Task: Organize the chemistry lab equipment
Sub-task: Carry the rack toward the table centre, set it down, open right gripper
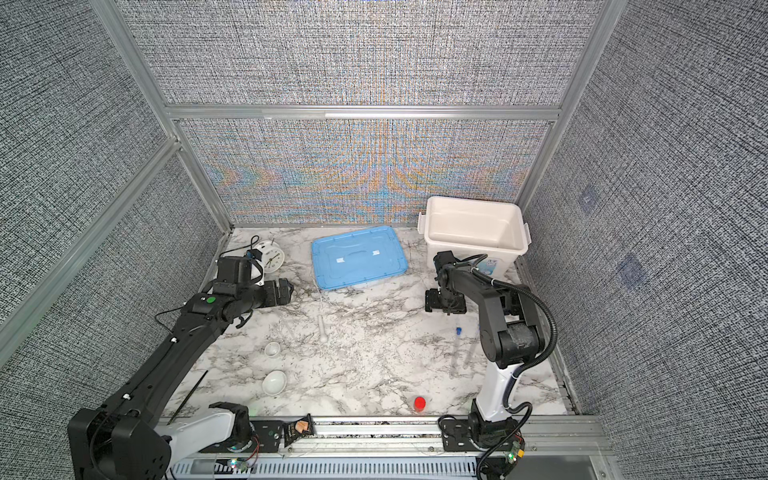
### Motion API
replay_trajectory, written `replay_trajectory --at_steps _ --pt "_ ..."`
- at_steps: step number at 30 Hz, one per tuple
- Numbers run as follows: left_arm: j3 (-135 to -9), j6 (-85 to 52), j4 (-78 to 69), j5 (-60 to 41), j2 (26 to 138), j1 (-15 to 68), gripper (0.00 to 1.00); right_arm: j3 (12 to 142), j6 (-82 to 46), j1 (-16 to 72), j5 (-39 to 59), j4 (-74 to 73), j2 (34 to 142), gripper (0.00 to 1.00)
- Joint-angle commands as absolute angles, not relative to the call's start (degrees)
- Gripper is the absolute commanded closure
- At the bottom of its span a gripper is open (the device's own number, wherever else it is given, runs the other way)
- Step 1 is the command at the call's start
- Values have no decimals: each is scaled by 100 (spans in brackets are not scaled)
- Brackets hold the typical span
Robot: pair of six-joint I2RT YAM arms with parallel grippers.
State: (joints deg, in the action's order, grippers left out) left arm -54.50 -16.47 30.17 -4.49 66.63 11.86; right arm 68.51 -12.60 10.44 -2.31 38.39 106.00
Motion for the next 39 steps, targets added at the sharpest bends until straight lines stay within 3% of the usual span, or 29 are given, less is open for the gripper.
replay_trajectory --at_steps 1,9,15,25,31,39 --pt "-5482 -1709 3149 -216 6650 1187 1 6774 -1137 1044 -255 3946 10463 22" --pt "-5470 -1776 3395 207 6527 1189 1 6587 -959 1169 -195 4035 9946 22" --pt "-5425 -1974 3612 255 6566 1188 1 6583 -588 1739 -409 4602 9452 22" --pt "-5910 -1867 4232 -57 6932 1187 1 6071 -854 4178 22 5049 8724 22" --pt "-5928 -1792 4210 -167 7081 1187 2 5931 -1696 5519 -112 5036 9108 21" --pt "-5940 -1697 4157 26 7042 1187 1 5804 -2039 5955 -62 4674 9435 20"
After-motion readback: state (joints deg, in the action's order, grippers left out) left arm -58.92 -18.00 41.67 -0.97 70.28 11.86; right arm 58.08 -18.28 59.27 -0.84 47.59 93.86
